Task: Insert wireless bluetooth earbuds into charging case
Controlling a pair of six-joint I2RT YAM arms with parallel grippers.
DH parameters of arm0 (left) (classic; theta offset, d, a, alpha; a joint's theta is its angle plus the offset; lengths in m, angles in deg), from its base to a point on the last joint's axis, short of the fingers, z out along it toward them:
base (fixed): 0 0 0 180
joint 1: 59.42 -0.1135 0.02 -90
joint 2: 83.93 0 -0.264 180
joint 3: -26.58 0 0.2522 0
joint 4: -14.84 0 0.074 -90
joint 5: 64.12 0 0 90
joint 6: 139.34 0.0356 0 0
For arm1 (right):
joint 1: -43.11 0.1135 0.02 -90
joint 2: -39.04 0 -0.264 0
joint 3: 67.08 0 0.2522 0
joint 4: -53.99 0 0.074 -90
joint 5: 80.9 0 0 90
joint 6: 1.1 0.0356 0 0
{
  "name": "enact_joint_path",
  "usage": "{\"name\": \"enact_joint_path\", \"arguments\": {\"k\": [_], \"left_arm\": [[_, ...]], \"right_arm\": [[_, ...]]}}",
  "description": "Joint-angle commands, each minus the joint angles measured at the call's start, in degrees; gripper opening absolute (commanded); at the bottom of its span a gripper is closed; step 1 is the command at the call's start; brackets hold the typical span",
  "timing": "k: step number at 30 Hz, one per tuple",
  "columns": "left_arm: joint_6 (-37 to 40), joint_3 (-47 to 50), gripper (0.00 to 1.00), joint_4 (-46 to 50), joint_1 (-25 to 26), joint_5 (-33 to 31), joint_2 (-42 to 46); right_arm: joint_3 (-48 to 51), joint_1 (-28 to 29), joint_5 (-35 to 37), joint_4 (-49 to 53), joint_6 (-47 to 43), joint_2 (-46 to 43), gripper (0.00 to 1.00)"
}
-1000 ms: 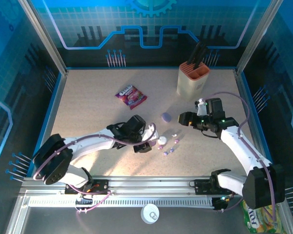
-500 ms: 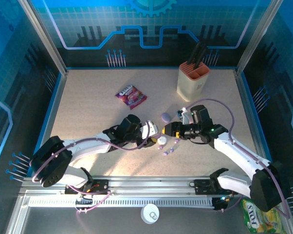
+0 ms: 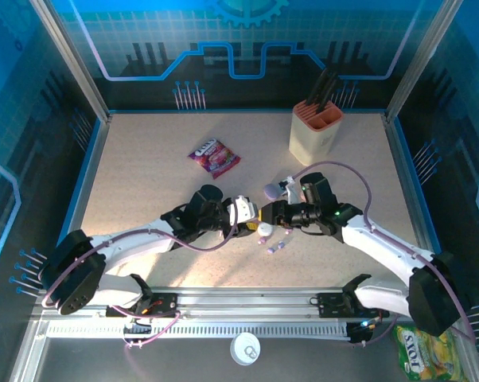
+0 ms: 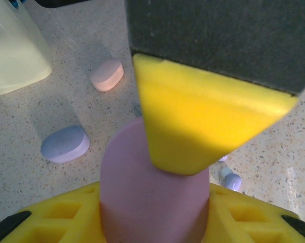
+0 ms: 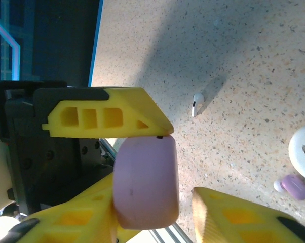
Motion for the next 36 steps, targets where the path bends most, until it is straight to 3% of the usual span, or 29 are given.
{"name": "enact_joint_path", "arguments": {"k": [1,6,9,13,16,23,36], "left_arm": [[1.8,0.4,0.45,-1.2,-0.2,2.6,1.8],[2.2,1.4,0.46,-2.4,-0.2,3.6,2.4],[1.5,2.1,0.51,-3.4,-0.2,3.7,3.3],[-2.7,4.5,0.85,-9.5,-0.6,5.5,4.8],[-8.0,7.0,0.95,-16.6,-1.8,7.6,6.6],[-16.9,9.8,0.98,-29.1,-2.9,8.7,7.8],[-26.8,12.3,0.95,-51.0,-5.7,14.1,3.5]], "right_arm": [[-0.2,0.5,-0.7,-1.7,-0.1,1.5,0.33],[0.2,0.2,0.1,-0.1,-1.4,0.0,0.21],[0.6,-0.3,-0.3,0.2,-1.4,-1.8,0.19],[1.8,-1.3,-2.0,-1.5,1.1,-5.1,0.19],[3.0,-2.7,-3.8,-3.8,4.9,-8.3,0.19],[6.4,-6.1,-9.2,-15.8,20.5,-12.5,0.19],[8.1,-6.5,-12.6,-38.2,38.1,-8.5,0.19]]}}
